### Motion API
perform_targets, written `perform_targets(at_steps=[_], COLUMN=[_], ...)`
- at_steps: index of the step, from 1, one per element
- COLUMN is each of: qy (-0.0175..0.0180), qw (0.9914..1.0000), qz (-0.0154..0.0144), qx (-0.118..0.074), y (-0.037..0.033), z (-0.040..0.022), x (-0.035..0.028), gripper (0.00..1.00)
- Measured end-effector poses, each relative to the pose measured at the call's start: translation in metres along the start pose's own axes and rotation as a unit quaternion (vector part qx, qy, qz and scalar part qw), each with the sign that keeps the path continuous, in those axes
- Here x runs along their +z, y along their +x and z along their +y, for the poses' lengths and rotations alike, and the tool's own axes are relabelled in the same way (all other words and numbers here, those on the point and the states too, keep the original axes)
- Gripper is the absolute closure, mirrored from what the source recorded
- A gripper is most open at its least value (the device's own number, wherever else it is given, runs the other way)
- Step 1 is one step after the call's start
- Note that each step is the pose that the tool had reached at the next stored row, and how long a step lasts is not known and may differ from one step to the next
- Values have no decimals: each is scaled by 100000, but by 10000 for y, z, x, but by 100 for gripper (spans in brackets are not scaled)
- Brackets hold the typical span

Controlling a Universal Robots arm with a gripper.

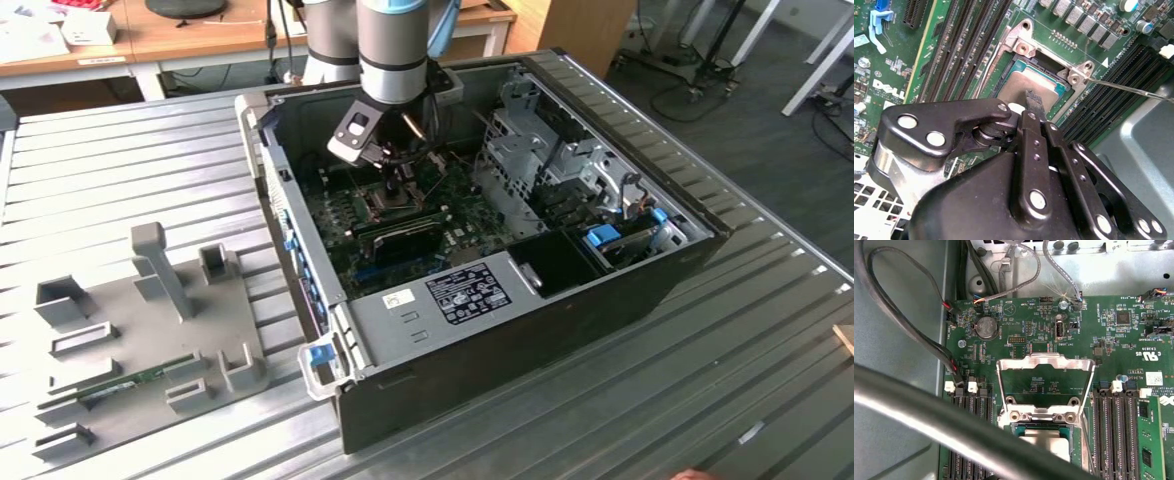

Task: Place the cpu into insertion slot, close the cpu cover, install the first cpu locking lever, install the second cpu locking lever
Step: 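Place the cpu into insertion slot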

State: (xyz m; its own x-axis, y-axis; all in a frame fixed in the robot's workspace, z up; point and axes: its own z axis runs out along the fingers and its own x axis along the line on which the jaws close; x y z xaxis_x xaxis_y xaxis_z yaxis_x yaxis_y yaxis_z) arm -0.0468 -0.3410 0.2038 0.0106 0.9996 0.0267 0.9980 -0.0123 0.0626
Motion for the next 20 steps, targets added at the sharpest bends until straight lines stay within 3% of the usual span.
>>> perform_targets(at_steps=[10, 16, 20], qy=[2, 31, 32], qw=[100000, 99995, 99995], qz=[6, 61, 59], qx=[-63, -1028, -1032], y=[11, 11, 10], z=[0, -1, -2], x=[1, 4, 31], gripper=[89, 89, 89])
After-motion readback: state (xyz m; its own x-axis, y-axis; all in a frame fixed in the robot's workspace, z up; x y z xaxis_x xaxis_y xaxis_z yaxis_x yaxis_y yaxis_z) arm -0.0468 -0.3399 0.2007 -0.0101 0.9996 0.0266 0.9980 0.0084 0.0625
